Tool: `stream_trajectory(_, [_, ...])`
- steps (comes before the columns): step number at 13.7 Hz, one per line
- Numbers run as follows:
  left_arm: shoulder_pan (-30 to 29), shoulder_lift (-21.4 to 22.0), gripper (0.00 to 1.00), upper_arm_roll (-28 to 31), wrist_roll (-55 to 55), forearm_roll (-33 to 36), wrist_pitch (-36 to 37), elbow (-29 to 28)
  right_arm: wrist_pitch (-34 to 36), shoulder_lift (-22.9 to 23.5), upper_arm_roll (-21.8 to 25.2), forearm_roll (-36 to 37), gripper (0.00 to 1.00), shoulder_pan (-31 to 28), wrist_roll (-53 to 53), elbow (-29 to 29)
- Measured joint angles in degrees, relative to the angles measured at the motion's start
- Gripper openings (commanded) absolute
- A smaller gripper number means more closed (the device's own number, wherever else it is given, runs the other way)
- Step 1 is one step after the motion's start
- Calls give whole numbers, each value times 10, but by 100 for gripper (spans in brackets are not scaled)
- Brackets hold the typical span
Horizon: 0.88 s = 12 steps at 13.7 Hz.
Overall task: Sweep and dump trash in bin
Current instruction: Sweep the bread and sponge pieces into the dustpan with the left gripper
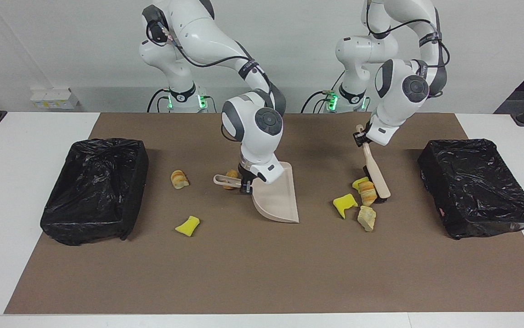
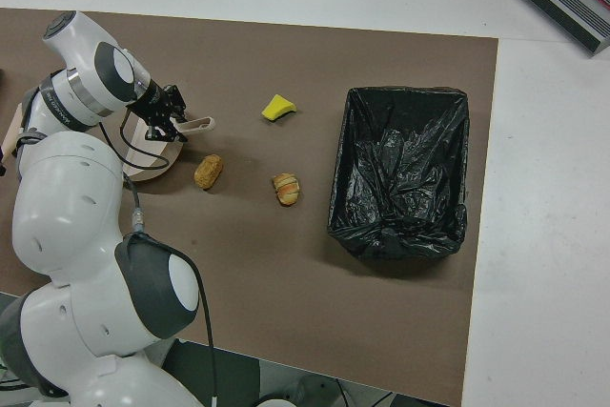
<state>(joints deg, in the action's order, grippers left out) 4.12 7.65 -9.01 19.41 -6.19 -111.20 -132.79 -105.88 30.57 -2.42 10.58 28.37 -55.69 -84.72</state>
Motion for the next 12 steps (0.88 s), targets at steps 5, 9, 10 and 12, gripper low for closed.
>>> stream_trajectory(5, [95, -27, 0, -2, 37, -36, -68, 0, -51, -22, 0, 0, 0, 0, 8, -58])
stream_trajectory(9, [155, -33, 0, -3, 47, -98, -89, 5, -65, -32, -1, -1, 0, 1, 29, -77])
stream_trajectory(10, [172, -33, 0, -3, 54, -110, -94, 7, -65, -33, -1, -1, 0, 1, 31, -78])
stream_trajectory(12, [210, -33, 0, -4, 69, -140, -102, 15, -65, -34, -1, -1, 0, 1, 32, -80])
